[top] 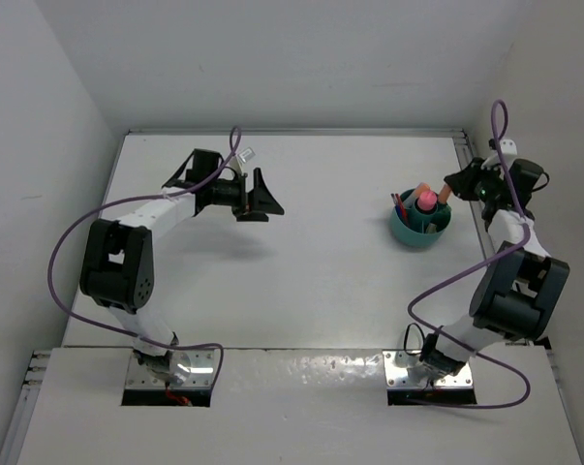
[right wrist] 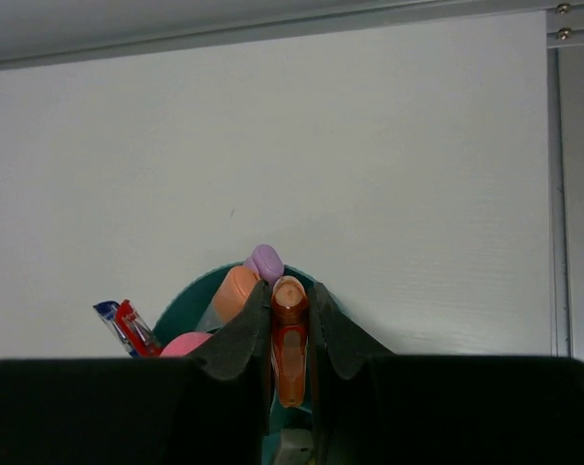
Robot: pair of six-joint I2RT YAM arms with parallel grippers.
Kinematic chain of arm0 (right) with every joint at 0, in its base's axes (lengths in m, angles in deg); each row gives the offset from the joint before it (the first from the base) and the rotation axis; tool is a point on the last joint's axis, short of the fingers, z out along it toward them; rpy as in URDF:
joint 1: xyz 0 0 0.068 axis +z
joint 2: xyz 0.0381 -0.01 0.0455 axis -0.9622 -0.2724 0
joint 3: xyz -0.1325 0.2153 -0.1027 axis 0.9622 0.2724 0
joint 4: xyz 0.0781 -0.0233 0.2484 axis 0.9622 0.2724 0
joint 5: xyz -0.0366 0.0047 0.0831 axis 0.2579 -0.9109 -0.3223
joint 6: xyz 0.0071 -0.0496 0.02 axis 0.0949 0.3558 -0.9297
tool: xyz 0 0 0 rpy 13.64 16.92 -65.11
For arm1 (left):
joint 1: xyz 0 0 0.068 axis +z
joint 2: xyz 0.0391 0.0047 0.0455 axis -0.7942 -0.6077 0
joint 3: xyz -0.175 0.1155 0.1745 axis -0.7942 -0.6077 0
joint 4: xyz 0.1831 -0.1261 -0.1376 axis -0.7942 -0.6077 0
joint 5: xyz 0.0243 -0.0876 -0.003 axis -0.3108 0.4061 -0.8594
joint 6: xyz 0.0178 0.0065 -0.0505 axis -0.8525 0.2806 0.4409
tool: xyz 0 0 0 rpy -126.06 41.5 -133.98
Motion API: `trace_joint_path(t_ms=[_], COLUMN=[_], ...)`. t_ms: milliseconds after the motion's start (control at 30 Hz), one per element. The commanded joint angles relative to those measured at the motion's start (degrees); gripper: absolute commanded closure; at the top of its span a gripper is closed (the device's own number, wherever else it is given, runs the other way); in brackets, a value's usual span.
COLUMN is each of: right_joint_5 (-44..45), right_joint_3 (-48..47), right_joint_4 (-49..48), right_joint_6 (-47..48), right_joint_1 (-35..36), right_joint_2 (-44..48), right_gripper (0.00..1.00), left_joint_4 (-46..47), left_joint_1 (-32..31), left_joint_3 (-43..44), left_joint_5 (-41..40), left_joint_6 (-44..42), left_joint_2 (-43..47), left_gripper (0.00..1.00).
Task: Sort the stationery into containers
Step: Place the stationery in the storage box, then reset both arms
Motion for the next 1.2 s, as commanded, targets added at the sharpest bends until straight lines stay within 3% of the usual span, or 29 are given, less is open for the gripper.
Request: trace_joint_path(t_ms=[0, 167, 267, 400, 500, 700, 800, 833, 967, 1167], right_joint_5=[0.38, 1.7, 2.49, 2.41, 1.62, -3.38, -4.8, -4.89, -5.07, -1.2], right_joint_3=[0.65, -0.05, -1.72, -1.9, -2.52, -5.67, -10.06, -12.69, -18.94, -16.85], right_joint_4=[-4.24, -2.41, 0.15, 1.38, 3.22, 10.68, 22.0, 29.61, 49.39, 59.65], right_joint_6=[3.62, 7.93, 9.16, 9.34, 8.64, 3.73, 3.71, 4.06, 7.58, 8.9], right_joint_1=[1.18, 2.5, 3.29, 3.73, 3.82, 3.91, 4.87, 5.75, 8.3, 11.9], right_joint_2=[-1.77, -3.97, -5.29, -5.2, -3.54, 6.82, 13.15, 14.99, 16.5, 20.72], right_gripper=[1.0, 0.99, 0.88, 0.6, 0.48, 0.42, 0.37, 0.3, 0.18, 0.12], left_joint_4=[-0.45, -0.19, -0.19, -3.08, -5.1, -12.91, -14.51, -14.77, -17.76, -16.27], left_joint_1=[0.65, 0.82, 0.91, 0.91, 1.0, 3.11, 5.03, 5.48, 8.46, 12.24], left_joint_3=[2.25, 2.61, 2.69, 4.62, 6.82, 14.46, 15.44, 15.0, 13.86, 5.26], left_joint_5=[0.21, -0.4, -0.66, -3.3, -5.84, -12.77, -17.0, -17.62, -22.63, -32.12], left_joint_6=[-1.93, -1.15, 0.0, -2.72, -5.09, -13.96, -15.46, -16.08, -20.12, -23.55], left_joint_2=[-1.0, -1.8, -2.85, -2.77, -2.15, -0.23, 2.49, 3.03, 6.19, 13.57], left_gripper=[0.0, 0.0, 0.0, 0.0, 0.0, 0.0, 0.0, 0.0, 0.0, 0.0])
